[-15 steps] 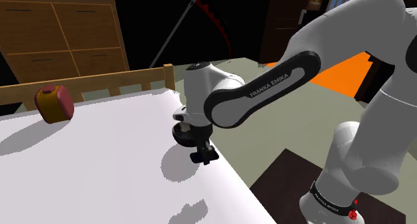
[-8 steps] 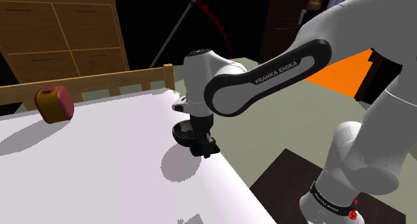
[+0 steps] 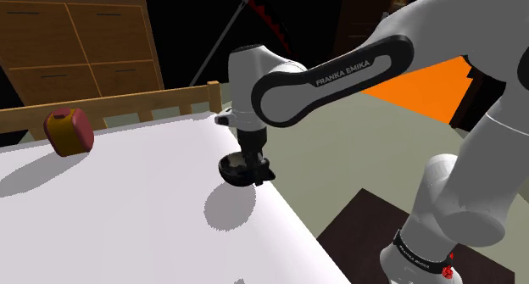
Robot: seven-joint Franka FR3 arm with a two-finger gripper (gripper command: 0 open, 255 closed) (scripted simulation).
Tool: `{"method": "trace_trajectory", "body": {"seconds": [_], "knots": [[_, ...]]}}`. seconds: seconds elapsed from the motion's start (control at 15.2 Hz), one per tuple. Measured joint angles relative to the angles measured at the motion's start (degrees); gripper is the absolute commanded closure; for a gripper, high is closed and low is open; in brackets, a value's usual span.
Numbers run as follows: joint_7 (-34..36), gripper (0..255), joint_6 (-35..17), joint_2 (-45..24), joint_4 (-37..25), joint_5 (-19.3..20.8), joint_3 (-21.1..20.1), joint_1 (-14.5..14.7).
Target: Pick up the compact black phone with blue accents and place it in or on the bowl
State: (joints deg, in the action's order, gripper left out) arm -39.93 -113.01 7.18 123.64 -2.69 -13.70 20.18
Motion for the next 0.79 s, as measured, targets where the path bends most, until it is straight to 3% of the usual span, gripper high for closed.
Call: {"method": "trace_trajectory", "body": {"seconds": [0.59,0.79], "knots": [[-7.2,255,3.3,-12.8,-15.8,3.4,4.4,-4.4],[-8.5,255,3.0,-15.5,-18.1,3.9,5.1,-5.1]]}}
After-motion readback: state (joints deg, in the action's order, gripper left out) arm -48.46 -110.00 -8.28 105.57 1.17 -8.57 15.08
